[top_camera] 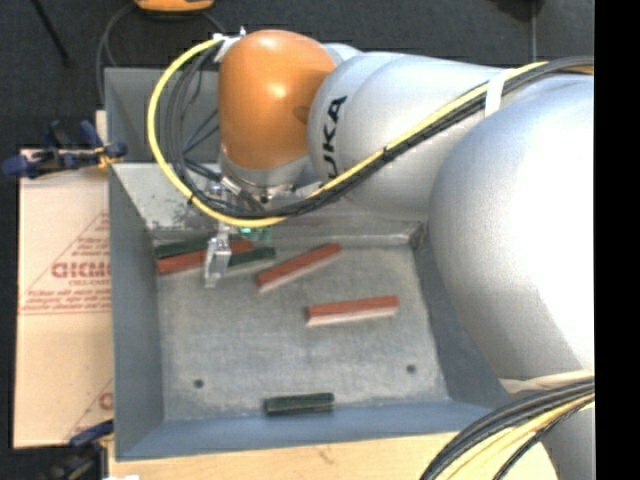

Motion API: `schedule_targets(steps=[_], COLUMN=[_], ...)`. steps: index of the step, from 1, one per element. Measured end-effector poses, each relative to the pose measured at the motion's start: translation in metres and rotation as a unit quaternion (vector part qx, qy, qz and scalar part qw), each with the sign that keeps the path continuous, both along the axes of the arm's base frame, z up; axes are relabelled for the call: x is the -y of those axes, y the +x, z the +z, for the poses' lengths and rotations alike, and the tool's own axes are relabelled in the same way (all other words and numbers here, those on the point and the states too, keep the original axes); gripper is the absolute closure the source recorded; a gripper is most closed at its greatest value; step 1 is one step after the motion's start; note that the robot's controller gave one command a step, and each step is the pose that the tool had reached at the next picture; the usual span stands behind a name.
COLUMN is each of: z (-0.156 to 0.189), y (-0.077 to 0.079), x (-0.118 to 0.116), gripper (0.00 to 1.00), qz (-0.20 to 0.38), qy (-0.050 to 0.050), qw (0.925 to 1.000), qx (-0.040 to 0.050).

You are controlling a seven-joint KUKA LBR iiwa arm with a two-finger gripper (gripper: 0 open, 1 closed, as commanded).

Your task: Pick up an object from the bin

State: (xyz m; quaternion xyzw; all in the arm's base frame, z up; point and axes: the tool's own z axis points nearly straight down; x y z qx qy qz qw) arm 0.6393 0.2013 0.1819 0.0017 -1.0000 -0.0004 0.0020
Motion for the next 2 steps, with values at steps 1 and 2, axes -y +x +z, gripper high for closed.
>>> schedule_targets(steps=[1, 2], z=[0.006, -0.054], y=[0.002, -0.002], x=[0.001, 0.060], gripper=[0.00, 0.00], qz=[-0.002, -0.050], qy=[0.001, 0.001], qw=[1.0000, 0.9987], qx=[0.0040, 0.0052])
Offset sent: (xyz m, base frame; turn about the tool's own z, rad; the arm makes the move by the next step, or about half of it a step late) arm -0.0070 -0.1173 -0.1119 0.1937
